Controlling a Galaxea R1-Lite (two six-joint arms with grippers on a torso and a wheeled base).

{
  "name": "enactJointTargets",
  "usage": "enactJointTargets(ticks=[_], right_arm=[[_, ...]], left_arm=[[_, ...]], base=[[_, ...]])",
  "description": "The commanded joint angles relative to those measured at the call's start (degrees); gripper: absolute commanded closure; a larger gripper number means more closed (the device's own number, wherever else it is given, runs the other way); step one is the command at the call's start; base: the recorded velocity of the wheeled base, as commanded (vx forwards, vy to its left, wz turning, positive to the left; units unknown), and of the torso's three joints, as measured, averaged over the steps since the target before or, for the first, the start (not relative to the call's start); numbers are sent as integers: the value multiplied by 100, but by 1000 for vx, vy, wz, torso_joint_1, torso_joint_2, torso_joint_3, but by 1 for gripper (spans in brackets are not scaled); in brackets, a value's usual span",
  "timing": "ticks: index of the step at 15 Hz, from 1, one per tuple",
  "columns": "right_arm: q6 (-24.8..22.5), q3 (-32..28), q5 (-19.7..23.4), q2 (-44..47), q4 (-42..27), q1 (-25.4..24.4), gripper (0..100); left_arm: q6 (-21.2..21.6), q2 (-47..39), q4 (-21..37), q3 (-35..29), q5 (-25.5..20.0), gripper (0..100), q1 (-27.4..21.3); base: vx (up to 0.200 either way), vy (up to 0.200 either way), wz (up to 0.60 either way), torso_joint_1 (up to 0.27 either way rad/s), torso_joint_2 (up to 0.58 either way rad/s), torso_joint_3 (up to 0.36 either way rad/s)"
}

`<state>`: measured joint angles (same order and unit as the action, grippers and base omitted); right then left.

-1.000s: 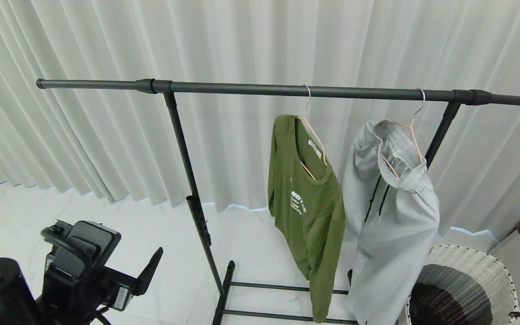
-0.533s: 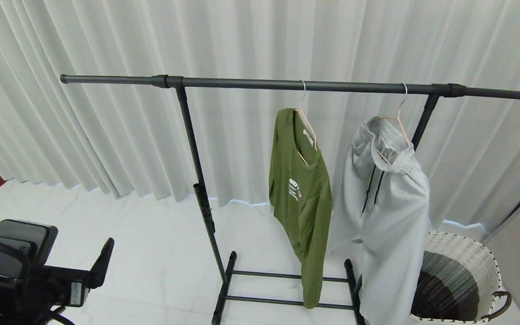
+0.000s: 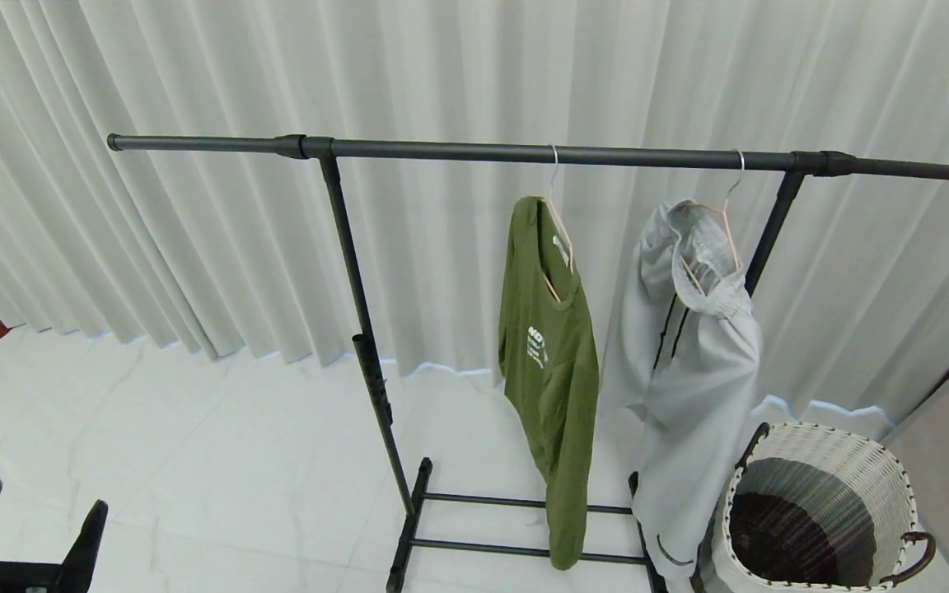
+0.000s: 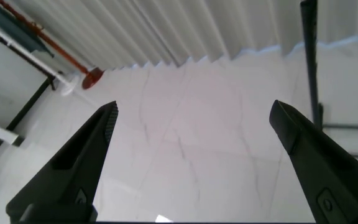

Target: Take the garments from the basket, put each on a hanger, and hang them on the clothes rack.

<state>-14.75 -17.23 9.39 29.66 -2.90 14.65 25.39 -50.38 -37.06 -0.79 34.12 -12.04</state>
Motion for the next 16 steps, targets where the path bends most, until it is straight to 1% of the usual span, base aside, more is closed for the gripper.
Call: enactJointTargets(ticks=[1,2,3,5,7,8,9,10,11,12,13,14,15,16], right_arm=[[-54,114,54,-180,9,-94,0],[-107,149,160,-180,-9,-252,0],[-133,211,257,-180,26,-393,0],[-230,404,283,-312,53,-674,0],[-248,729,301,-725,44,-973,0],[-283,1142,257,-1296,35,-1272,0],[-283,1415,248,-1762,18,-1298,0],[-142,1494,239,-2193,0,-1298,0],[113,1485,221,-2351,0,-1290,0],[297,1494,98,-2570,18,-1263,0],[385,1520,-200,-2597,53,-1263,0],[429,1547,-517,-2588,114,-1263,0],[499,1608,-710,-2588,229,-1263,0],[526,1635,-780,-2588,299,-1263,0]], left_arm=[[10,2261,2388,-650,-11,0,774],[-26,2683,2924,-738,-20,0,1046],[-26,2991,2994,-650,-20,0,1125],[-26,3465,2994,-448,-20,0,1152],[-26,3869,2994,-237,-20,0,1213],[-26,4467,3003,79,-11,0,1433],[-193,4625,3161,79,-11,0,1530],[-588,4590,3187,79,-2,0,1530],[-799,4590,3196,79,7,0,1521],[-992,4590,3214,79,24,0,1530],[-1063,4590,3240,79,24,0,1530],[-1045,4590,3249,79,7,0,1521],[-1045,4590,3249,79,7,0,1521],[-1045,4590,3249,79,-2,0,1521]], base=[[0,0,0,0,0,0],[0,0,0,0,0,0],[0,0,0,0,0,0],[0,0,0,0,0,0],[0,0,0,0,0,0],[0,0,0,0,0,0],[0,0,0,0,0,0],[0,0,0,0,0,0],[0,0,0,0,0,0],[0,0,0,0,0,0],[0,0,0,0,0,0],[0,0,0,0,0,0],[0,0,0,0,0,0],[0,0,0,0,0,0]])
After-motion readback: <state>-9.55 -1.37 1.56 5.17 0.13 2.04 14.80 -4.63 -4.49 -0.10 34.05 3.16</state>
